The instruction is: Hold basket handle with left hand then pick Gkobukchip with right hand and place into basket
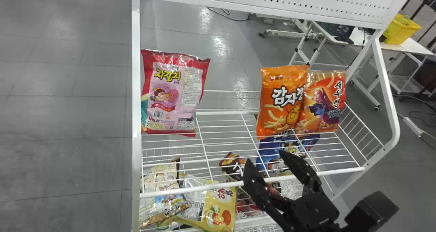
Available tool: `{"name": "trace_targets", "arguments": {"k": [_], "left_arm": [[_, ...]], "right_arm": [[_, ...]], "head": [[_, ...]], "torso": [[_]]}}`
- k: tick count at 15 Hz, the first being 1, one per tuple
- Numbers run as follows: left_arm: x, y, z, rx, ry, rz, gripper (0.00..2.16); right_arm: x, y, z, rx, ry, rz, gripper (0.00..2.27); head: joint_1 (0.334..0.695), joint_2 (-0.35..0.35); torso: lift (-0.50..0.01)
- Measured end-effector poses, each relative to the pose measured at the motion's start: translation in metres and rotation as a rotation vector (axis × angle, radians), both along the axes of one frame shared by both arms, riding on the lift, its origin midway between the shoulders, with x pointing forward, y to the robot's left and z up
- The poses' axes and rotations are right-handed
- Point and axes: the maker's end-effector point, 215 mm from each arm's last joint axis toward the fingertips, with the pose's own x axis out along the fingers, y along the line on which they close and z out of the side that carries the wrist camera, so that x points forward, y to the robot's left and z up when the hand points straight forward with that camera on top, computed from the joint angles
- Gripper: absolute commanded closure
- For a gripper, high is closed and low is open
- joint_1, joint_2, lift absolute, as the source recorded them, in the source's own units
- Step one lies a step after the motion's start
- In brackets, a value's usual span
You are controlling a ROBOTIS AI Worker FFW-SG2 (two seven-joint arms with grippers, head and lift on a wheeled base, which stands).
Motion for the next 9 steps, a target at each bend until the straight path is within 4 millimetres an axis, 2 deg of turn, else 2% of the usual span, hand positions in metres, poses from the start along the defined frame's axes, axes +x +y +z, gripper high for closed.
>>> {"name": "trace_targets", "arguments": {"k": [2, 5, 9], "left_arm": [[-0.002, 0.0, -0.004, 0.004, 0.01, -0.001, 2.11], [-0.001, 0.0, -0.007, -0.004, 0.02, -0.001, 2.12], [-0.004, 0.004, -0.013, -0.018, 0.05, 0.008, 2.12]], "right_arm": [[-0.004, 0.007, 0.008, -0.019, -0.059, -0.003, 0.19], [-0.004, 0.008, 0.007, -0.01, -0.06, -0.019, 0.19], [-0.005, 0.011, -0.01, 0.007, -0.009, -0.077, 0.19]], "head": [[0.695, -0.35], [0.695, -0.35], [0.695, -0.35]], "torso": [[-0.032], [-0.032], [-0.032]]}}
